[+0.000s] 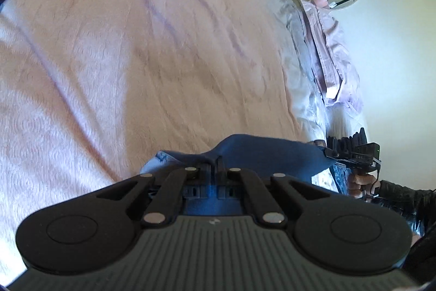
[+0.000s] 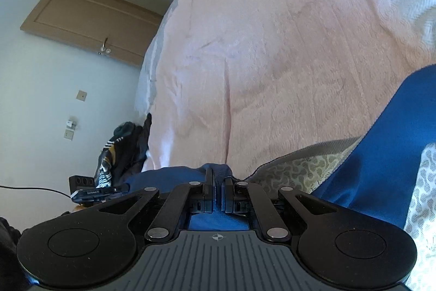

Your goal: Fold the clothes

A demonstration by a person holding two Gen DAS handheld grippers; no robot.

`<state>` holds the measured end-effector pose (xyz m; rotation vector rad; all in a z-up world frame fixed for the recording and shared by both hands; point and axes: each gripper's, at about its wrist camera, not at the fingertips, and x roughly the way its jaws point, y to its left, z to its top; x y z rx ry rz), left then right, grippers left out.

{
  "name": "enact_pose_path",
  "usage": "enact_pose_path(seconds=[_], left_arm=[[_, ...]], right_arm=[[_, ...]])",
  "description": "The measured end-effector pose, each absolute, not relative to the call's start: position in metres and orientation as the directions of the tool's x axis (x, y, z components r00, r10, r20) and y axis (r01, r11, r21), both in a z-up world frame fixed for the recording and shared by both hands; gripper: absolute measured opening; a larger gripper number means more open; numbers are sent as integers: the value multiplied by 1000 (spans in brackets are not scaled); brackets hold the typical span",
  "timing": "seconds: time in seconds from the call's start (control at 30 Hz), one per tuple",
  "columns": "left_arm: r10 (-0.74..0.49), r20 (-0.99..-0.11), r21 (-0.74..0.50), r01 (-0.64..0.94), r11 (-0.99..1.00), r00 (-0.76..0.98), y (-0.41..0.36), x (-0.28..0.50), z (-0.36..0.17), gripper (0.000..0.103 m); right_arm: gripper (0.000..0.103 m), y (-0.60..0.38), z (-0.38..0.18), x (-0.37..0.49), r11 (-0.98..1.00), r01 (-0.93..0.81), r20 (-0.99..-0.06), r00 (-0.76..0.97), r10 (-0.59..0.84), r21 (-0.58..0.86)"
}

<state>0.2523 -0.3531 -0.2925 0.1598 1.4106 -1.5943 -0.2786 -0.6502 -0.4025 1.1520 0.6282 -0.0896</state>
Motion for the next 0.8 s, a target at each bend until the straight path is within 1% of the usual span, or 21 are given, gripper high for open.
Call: enact_pose_path(seconds=[0.17,0.23,0.33,0.47,0.6,0.63,0.67,0.73,0.77,0.8], left_arm=[[-626,-606,-680,728,87,-491,-380,253,-281,0],[-636,-613,-661,745,89,-469,-392,255,-282,0],[-622,-647,-629,770,108,-441,-406,253,-294,0],[-598,-700,-597,778,193,-389,-414,254,-321,0],[-545,-770,-536,800,270,-332,-427,246,-346,0],[-540,-783,-512,813,278,-308,-429,243,-348,0],[-546,-782,-516,805,293,-302,-430,243,-349,1],[-563,-776,-523,789,323,-284,-430,248,-349,1],[-571,-775,-523,783,337,-272,-430,251,-349,1],[-579,-773,-524,776,351,-260,-430,254,-349,1]], right_arm=[[2,-665,-392,-265,461,325,-465,855,229,825],[2,-673,-385,-254,495,310,-453,869,200,812],[2,-683,-391,-238,518,317,-464,867,183,795],[2,-687,-408,-232,530,358,-510,843,172,769],[2,-683,-433,-221,555,493,-645,757,105,670],[2,-683,-435,-218,554,518,-665,741,89,652],[3,-683,-436,-215,553,542,-684,726,73,633],[4,-686,-435,-216,524,560,-678,733,48,642],[10,-688,-435,-218,488,561,-661,749,43,668],[11,-690,-436,-221,452,561,-644,764,38,693]])
